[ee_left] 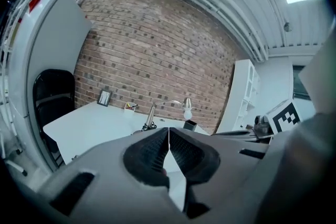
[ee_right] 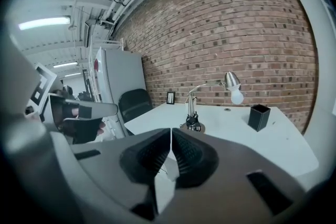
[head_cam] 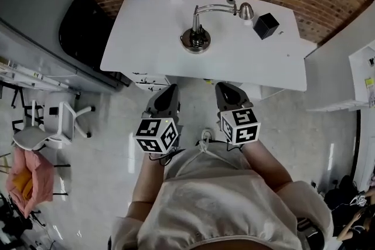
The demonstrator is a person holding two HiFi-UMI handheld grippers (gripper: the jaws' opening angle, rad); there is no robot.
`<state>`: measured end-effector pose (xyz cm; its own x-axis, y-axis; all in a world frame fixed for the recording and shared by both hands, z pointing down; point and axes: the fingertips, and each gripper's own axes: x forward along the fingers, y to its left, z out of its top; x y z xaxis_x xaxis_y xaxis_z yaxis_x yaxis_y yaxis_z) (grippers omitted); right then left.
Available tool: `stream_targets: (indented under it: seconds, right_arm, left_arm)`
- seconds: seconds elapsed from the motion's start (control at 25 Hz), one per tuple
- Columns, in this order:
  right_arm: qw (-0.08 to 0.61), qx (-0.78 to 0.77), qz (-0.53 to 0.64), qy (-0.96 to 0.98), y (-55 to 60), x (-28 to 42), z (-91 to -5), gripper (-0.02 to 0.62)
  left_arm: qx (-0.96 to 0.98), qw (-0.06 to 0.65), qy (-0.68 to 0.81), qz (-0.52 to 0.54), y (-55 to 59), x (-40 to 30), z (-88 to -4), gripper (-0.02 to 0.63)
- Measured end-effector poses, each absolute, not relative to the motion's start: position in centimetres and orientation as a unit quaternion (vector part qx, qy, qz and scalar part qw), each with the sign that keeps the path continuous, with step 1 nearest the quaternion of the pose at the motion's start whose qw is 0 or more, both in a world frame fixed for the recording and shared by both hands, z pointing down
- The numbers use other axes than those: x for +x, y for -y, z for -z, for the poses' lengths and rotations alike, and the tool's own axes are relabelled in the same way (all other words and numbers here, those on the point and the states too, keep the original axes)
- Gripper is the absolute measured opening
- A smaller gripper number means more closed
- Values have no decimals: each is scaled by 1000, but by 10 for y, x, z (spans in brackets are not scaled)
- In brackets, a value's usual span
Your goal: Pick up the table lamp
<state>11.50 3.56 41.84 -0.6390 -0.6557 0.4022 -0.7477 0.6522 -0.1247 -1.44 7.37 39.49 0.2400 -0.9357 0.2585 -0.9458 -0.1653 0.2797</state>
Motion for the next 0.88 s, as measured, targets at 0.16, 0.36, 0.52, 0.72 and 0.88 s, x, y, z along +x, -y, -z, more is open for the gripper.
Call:
stream_targets:
  seconds: [0.16,0.36,0.52,0.72,0.88]
  right_arm:
    - [165,391,-150,893,3,125,-423,29]
    - [163,390,-164,891,38,118,-425,29]
    - [160,396,-179,886,65,108,-432,29]
    - [156,406,-203,877,97,73,-437,29]
    - [158,435,-205,863,131,52,-438,29]
  left_arm:
    - [754,226,617,-9,-41,-7,-408,20]
    - [744,245,621,-21,-9,-13,-418,20]
    - [752,253,608,-35,19,-19,-423,20]
    - [774,245,582,-48,69,-50,-421,20]
    - [792,243,556,-61,115,-74,-424,20]
